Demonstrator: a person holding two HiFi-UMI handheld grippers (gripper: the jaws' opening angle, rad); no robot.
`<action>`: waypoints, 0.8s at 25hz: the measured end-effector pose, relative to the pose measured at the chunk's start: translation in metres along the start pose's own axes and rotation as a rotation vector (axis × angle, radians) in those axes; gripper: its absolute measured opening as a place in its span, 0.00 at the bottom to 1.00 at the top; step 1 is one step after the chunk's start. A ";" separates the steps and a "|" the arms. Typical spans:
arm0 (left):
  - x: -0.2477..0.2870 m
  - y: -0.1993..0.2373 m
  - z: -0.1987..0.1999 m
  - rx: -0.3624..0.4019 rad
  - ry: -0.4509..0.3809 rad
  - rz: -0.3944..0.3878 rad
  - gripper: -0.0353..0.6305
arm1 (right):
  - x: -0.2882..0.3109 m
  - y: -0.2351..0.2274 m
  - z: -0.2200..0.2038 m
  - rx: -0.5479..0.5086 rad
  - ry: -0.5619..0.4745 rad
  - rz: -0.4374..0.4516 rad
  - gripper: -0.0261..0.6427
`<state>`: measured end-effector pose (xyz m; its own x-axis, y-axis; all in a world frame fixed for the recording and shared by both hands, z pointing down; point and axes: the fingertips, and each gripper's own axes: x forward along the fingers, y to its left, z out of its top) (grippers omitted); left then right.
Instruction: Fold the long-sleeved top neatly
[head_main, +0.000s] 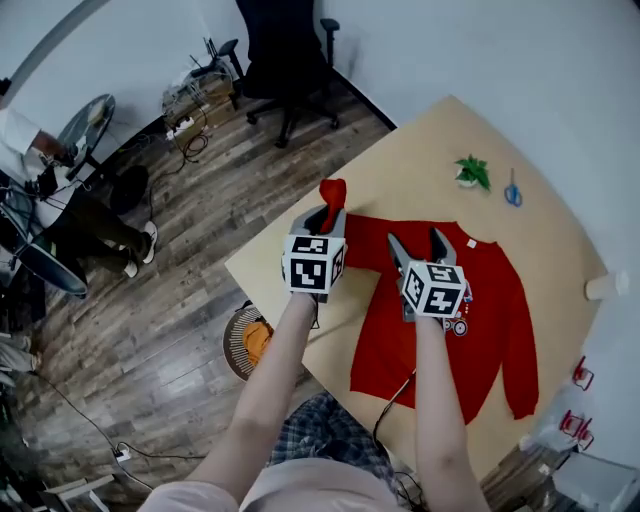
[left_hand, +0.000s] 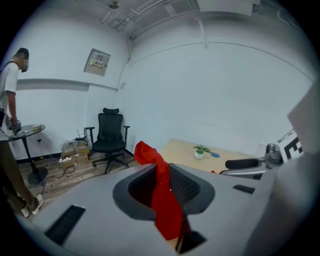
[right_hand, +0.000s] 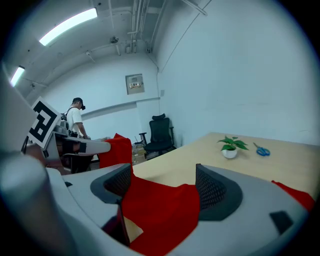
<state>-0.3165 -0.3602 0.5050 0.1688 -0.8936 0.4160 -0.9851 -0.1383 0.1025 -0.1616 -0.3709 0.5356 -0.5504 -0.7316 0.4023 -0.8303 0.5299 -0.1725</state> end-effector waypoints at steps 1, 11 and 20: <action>0.004 -0.016 0.006 0.009 -0.008 -0.024 0.17 | -0.009 -0.013 0.002 0.008 -0.008 -0.022 0.62; 0.041 -0.172 0.033 0.120 -0.037 -0.252 0.17 | -0.107 -0.133 -0.005 0.095 -0.064 -0.249 0.62; 0.053 -0.302 0.019 0.225 -0.030 -0.461 0.17 | -0.191 -0.204 -0.030 0.161 -0.079 -0.427 0.61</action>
<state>-0.0110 -0.3737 0.4788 0.5897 -0.7295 0.3467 -0.7920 -0.6064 0.0712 0.1160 -0.3264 0.5213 -0.1557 -0.9037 0.3988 -0.9837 0.1052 -0.1458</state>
